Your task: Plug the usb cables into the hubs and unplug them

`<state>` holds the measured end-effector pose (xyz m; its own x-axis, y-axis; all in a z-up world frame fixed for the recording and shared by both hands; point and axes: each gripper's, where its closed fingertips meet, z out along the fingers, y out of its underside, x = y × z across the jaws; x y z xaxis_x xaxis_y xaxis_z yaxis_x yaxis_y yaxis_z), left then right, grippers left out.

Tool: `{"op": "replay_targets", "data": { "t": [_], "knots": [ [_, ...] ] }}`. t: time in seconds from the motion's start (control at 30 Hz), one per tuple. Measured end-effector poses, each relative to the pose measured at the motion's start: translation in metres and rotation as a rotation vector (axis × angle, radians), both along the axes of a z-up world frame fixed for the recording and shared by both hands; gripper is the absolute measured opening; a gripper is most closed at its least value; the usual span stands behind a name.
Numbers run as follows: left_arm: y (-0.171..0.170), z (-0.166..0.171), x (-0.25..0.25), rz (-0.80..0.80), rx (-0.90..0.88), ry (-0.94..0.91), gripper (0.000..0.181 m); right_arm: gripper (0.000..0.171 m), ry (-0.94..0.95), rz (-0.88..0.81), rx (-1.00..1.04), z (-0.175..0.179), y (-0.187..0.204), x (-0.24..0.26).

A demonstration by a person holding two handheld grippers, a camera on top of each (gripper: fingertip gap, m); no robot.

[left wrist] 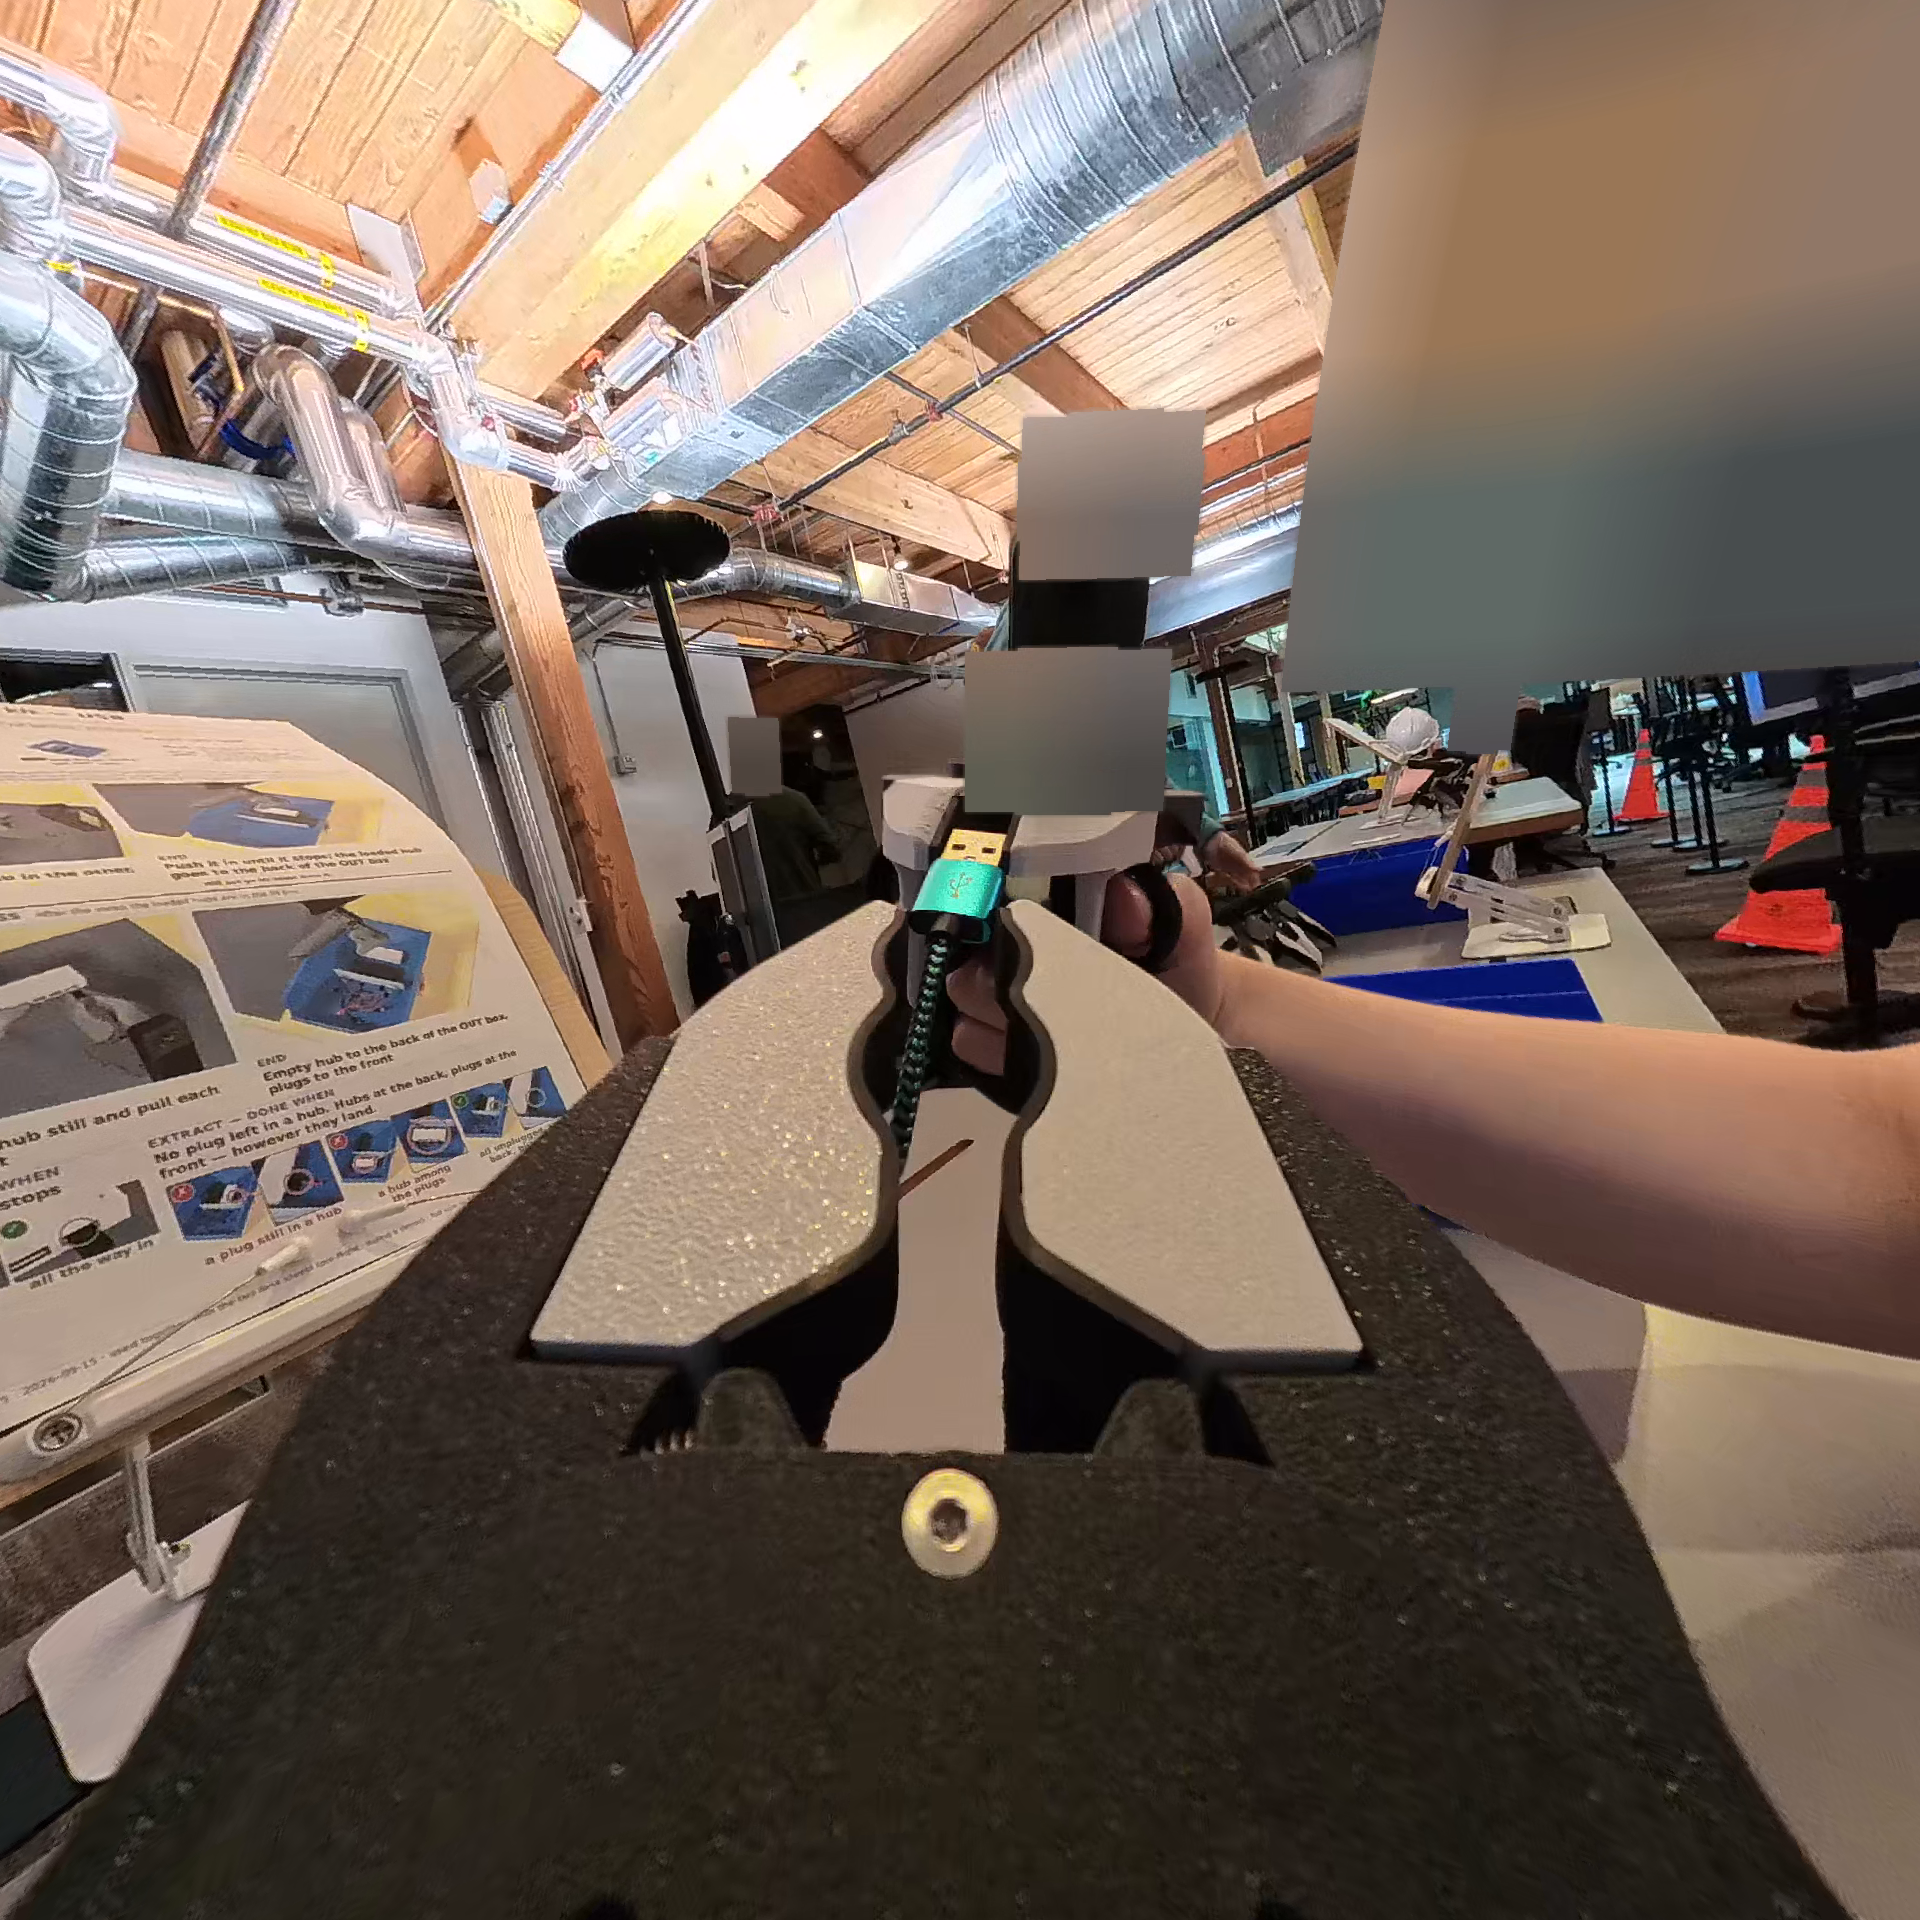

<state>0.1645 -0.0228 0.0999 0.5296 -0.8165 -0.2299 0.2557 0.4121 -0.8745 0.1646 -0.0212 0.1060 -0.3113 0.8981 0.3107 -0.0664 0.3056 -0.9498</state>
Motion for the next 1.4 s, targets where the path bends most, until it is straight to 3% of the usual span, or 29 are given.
{"op": "replay_targets", "data": {
  "t": [0.7,0.87,1.0,1.27,1.4],
  "knots": [
    [0.000,-0.003,0.004,-0.051,-0.063,0.041,0.014,0.013,0.050,0.017,-0.020,-0.003,-0.001,0.002],
    [0.006,-0.011,-0.001,-0.022,-0.084,0.080,0.014,0.026,0.040,-0.099,-0.022,-0.002,0.014,0.009],
    [0.014,-0.020,-0.010,0.019,-0.112,0.106,0.014,0.025,-0.115,-0.312,0.066,-0.033,0.035,0.023],
    [0.024,-0.037,-0.013,0.059,-0.137,0.166,0.014,0.025,-0.282,-0.408,0.068,-0.081,0.035,0.037],
    [0.026,-0.047,-0.007,0.073,-0.138,0.220,0.014,0.025,-0.205,-0.360,-0.055,-0.075,0.027,0.032]
  ]
}}
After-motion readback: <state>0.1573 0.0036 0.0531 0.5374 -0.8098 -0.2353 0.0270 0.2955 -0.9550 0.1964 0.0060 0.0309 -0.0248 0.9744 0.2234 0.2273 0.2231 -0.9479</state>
